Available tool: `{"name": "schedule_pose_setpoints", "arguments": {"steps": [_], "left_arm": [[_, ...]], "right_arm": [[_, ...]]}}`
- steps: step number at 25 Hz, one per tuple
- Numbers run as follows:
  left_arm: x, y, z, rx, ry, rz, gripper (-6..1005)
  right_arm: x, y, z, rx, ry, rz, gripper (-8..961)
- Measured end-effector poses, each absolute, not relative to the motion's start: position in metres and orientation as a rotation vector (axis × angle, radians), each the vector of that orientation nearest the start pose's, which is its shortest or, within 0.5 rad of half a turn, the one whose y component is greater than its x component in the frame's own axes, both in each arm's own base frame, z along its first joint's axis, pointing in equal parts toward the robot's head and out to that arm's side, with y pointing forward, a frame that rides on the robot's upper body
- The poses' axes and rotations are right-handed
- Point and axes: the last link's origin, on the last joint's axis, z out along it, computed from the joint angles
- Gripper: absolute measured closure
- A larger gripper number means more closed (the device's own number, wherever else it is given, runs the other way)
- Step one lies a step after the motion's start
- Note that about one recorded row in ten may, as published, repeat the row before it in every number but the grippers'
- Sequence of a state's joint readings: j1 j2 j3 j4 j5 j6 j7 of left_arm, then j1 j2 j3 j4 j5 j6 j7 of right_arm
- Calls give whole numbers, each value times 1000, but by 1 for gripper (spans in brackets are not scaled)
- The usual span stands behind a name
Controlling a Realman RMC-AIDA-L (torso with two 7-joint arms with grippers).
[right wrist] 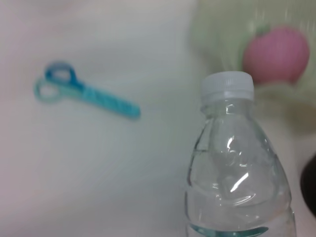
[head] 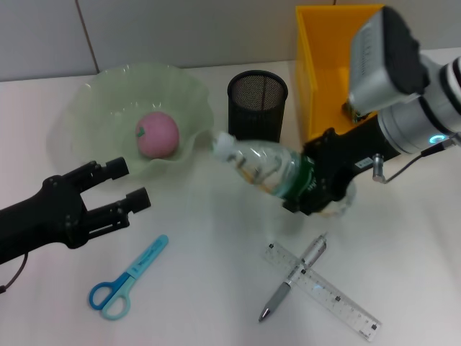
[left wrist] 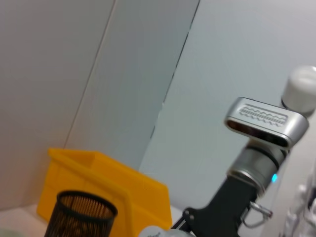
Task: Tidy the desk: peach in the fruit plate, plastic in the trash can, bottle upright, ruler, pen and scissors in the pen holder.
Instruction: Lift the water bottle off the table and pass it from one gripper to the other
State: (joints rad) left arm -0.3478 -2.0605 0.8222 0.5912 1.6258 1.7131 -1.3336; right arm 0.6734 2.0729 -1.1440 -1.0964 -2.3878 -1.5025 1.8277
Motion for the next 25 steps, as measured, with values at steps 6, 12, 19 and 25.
{"name": "schedule_pose_setpoints", "arguments": {"steps": [6, 12, 19, 25], "left_arm": [[-269, 280, 11, -2482, -741, -1278, 213], [-259, 282, 5, -2470, -763, -1372, 214], [-252, 285, -4, -2441, -769, -1443, 215], [-244, 291, -5, -2442, -711, -1468, 215]], "right_arm": [[184, 360, 0, -2929, 319, 270, 187], [184, 350, -6, -2913, 350, 569, 187], [190, 335, -18, -2910, 415, 807, 187], [192, 329, -29, -2947, 441, 848, 187]]}}
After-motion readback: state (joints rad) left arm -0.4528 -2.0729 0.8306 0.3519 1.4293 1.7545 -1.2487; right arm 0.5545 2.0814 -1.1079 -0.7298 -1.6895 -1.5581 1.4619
